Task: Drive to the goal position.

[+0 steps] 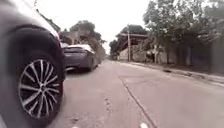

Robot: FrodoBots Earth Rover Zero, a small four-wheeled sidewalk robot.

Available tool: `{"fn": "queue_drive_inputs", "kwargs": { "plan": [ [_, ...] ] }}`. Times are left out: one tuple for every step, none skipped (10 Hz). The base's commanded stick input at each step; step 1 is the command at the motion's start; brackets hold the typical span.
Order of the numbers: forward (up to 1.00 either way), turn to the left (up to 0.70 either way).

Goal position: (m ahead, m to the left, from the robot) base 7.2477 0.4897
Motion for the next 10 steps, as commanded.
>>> {"fn": "queue_drive_inputs", "kwargs": {
  "plan": [
    [0.70,0.00],
    [0.70,0.00],
    [0.70,0.00],
    [0.70,0.00],
    [0.70,0.00],
    [0.70,0.00],
    [0.70,0.00],
    [0.70,0.00],
    [0.70,0.00],
    [0.70,0.00]
  ]
}}
